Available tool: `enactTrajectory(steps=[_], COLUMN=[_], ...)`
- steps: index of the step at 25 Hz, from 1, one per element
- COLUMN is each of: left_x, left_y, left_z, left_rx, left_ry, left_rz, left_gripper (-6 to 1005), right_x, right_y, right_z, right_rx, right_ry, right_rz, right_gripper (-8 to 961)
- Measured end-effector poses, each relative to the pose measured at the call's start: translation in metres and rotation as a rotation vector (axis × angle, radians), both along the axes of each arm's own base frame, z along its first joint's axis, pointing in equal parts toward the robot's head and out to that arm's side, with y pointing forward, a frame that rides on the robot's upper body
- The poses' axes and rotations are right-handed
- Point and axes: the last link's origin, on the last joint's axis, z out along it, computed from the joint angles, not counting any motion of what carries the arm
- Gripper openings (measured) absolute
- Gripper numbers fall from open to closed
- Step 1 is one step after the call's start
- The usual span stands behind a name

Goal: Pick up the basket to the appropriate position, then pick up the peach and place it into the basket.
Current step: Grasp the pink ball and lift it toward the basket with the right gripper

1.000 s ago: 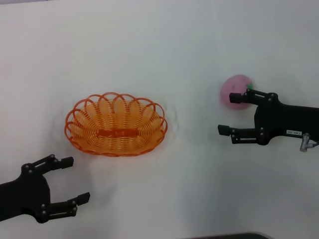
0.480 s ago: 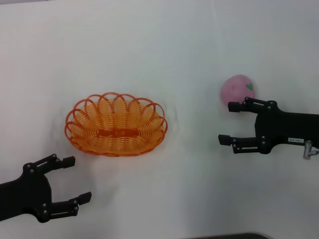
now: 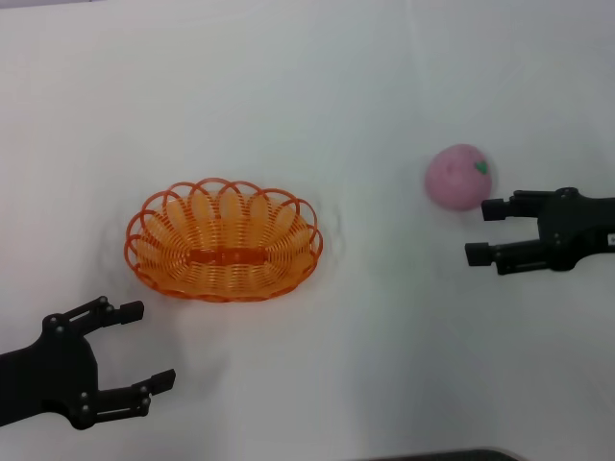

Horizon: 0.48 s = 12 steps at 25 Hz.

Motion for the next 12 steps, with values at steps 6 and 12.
enactTrajectory(steps=[6,12], left_x=[0.0,0.001], left_y=[0.0,-0.001], left_z=[0.0,0.0], left_rx=[-0.003,-0.009], left_ry=[-0.001,-0.012], left_rz=[0.001,0.013], left_gripper=[893,893], right_x=[-0.011,-0.023], right_y=[0.016,0.031], right_z=[0.009,0.023], right_rx=[-0.145,-0.144], right_ry=[-0.097,-0.162], right_rz=[-0.121,-0.143], right_gripper=[937,937])
